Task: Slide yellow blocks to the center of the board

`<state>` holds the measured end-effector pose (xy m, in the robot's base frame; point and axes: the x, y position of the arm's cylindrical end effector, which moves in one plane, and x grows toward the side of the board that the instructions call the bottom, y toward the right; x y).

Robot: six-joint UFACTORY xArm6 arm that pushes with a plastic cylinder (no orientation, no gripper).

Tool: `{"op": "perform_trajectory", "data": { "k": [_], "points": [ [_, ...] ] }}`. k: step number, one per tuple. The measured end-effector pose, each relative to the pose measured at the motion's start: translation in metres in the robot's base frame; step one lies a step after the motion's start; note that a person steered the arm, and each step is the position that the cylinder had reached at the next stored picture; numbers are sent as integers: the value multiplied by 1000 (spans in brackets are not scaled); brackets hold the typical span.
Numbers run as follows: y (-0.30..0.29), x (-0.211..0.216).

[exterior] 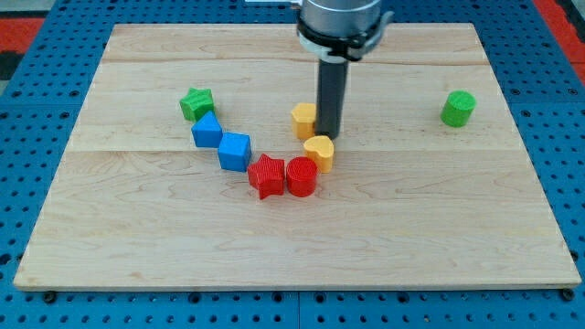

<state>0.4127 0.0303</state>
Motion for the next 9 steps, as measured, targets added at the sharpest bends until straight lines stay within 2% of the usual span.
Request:
{"op": "perform_trajectory", "data": {
  "k": [1,2,3,4,5,6,7,8,9],
  "points": [
    [-13,-5],
    [46,0],
    [65,40],
    [21,62],
    [-15,55],
    [-23,43],
    [23,77],
    [7,139],
    [-53,157]
  ]
}}
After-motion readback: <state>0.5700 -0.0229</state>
